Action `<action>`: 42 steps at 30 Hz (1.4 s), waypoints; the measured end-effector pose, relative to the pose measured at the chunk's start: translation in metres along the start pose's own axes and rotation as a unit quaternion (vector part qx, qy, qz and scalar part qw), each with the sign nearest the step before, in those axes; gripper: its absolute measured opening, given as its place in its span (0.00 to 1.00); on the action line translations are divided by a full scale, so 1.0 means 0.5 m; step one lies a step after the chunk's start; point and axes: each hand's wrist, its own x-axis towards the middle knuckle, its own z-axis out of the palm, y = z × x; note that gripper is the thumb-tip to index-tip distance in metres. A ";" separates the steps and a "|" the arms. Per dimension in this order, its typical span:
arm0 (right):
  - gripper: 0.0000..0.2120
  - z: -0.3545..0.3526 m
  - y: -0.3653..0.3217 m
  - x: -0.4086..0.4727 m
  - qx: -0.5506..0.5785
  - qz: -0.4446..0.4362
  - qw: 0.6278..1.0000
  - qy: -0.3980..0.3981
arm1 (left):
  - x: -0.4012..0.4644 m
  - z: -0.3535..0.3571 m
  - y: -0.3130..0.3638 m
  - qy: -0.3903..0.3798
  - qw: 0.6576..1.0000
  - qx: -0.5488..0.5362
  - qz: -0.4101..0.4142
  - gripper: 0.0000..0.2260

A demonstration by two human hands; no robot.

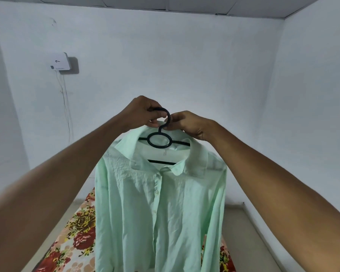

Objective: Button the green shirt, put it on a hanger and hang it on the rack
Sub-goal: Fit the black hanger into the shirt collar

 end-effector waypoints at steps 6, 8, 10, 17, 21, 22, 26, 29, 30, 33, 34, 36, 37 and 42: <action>0.10 -0.009 -0.043 -0.025 -0.054 -0.043 0.998 -0.005 | 0.002 -0.011 0.010 0.064 0.991 0.114 0.025 0.07; 0.12 -0.012 -0.050 -0.036 -0.013 -0.062 0.997 0.033 | -0.002 -0.003 0.011 0.052 0.995 0.088 0.017 0.08; 0.12 -0.022 -0.045 -0.042 0.001 -0.069 0.995 0.066 | -0.004 0.005 0.012 0.042 0.995 0.085 0.018 0.08; 0.11 -0.086 0.030 -0.127 -0.190 0.024 0.975 0.112 | -0.004 -0.019 -0.011 0.103 0.993 0.059 -0.007 0.07; 0.13 -0.103 0.099 -0.154 -0.179 0.025 0.975 0.129 | -0.006 -0.036 -0.013 0.167 0.985 0.034 -0.008 0.06; 0.11 -0.104 0.115 -0.154 -0.164 0.008 0.974 0.158 | -0.005 -0.037 -0.011 0.177 0.984 0.022 -0.008 0.06; 0.11 -0.102 0.141 -0.155 -0.098 -0.014 0.966 0.240 | -0.005 -0.044 -0.003 0.191 0.982 0.009 -0.003 0.05; 0.13 -0.106 0.137 -0.157 -0.088 -0.012 0.967 0.239 | -0.008 -0.051 -0.002 0.193 0.981 0.027 0.004 0.05; 0.13 -0.108 0.134 -0.156 -0.096 -0.012 0.968 0.232 | -0.011 -0.053 -0.003 0.192 0.981 0.034 0.005 0.05; 0.14 -0.121 0.114 -0.153 -0.125 0.023 0.975 0.182 | -0.018 -0.062 -0.011 0.193 0.981 0.036 0.005 0.05; 0.14 -0.125 0.104 -0.155 -0.141 0.044 0.977 0.152 | -0.021 -0.064 -0.013 0.193 0.981 0.030 0.005 0.05; 0.12 -0.129 0.078 -0.158 -0.185 0.065 0.975 0.102 | -0.025 -0.065 -0.015 0.187 0.982 0.016 0.005 0.05; 0.13 -0.125 0.062 -0.157 -0.196 0.060 0.974 0.091 | -0.026 -0.062 -0.013 0.183 0.983 0.014 0.008 0.06; 0.15 -0.071 0.006 -0.116 -0.103 0.064 0.987 0.109 | -0.019 -0.025 0.008 0.155 0.987 0.037 0.034 0.06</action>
